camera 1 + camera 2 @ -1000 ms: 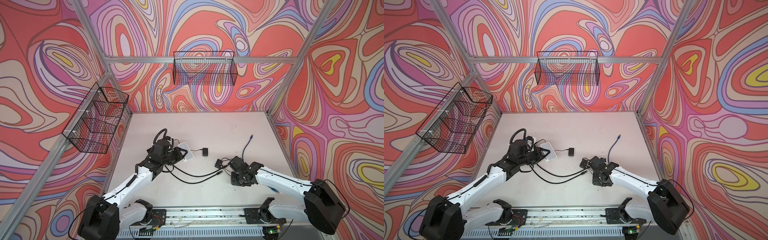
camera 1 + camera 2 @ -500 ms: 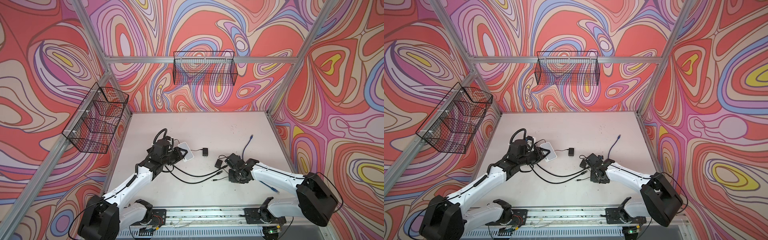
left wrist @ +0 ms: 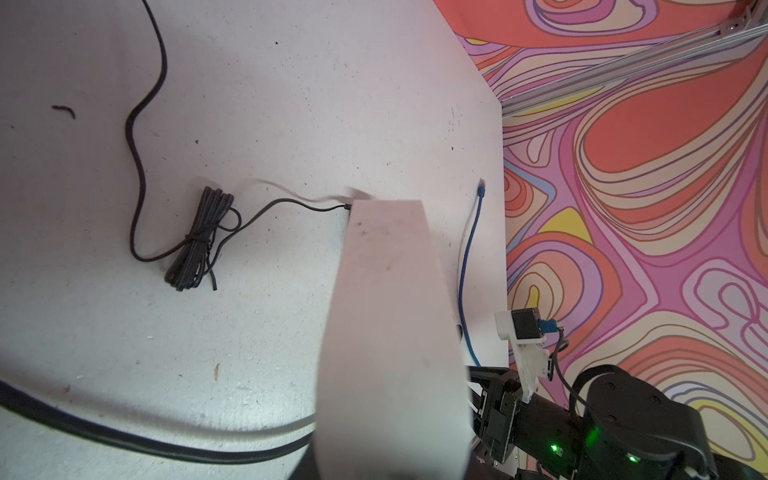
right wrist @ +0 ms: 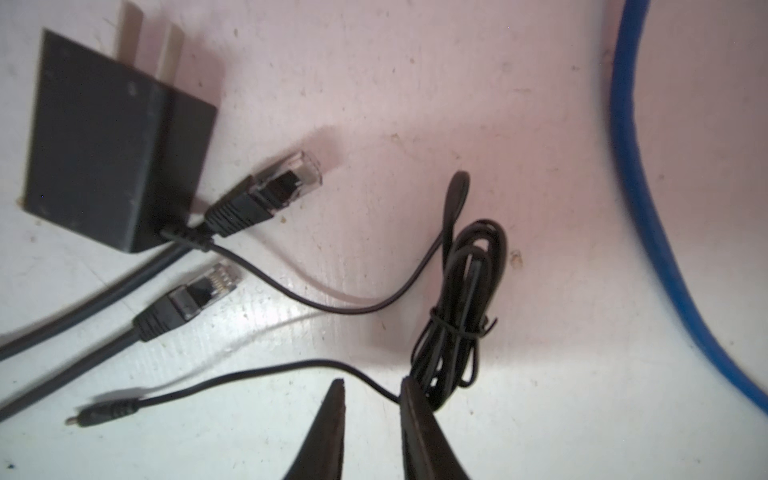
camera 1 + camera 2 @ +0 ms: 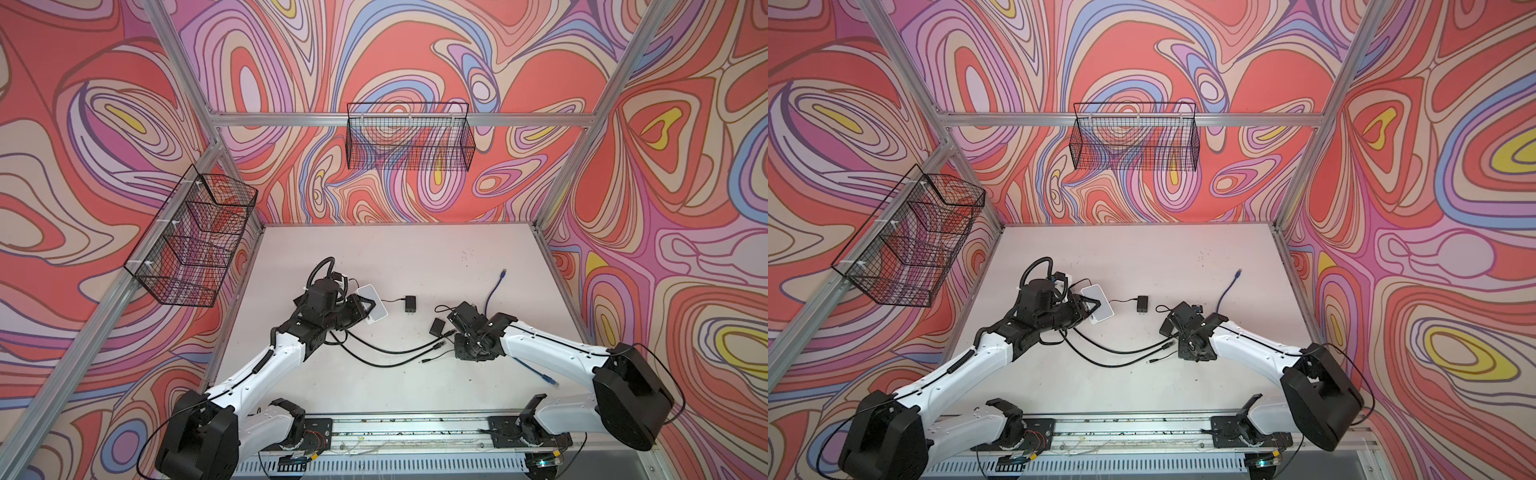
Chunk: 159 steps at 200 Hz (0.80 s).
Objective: Insert the plug into the switch port
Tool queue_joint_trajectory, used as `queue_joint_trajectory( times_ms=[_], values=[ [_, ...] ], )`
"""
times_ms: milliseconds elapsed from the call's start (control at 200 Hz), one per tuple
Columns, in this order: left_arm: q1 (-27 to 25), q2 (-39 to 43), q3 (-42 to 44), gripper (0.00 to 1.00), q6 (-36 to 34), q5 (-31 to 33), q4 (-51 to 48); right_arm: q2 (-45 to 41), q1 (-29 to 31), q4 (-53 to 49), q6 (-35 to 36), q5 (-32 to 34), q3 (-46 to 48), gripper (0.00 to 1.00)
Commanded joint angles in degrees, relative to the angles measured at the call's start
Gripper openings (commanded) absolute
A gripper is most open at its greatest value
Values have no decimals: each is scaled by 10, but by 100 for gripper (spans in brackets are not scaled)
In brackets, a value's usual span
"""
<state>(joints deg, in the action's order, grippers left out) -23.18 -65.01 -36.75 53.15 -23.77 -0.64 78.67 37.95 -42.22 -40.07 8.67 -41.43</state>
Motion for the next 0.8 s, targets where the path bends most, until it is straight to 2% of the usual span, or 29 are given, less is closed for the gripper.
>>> queue_joint_trajectory(
  times_ms=[0,265,441,636,791],
  values=[
    [4,6,-22,9,-8,-1,-1,15,-1,5,7,16,-13,20],
    [3,11,-23,9,-12,3,-10,34,-21,29,21,8,-10,14],
    [4,11,-22,8,-13,3,-10,41,-33,49,21,1,3,0],
    [4,12,-24,8,-16,5,-13,10,-48,61,33,-33,15,0],
    [4,8,-24,8,-13,2,-9,-8,-47,70,57,-62,13,19]
  ],
)
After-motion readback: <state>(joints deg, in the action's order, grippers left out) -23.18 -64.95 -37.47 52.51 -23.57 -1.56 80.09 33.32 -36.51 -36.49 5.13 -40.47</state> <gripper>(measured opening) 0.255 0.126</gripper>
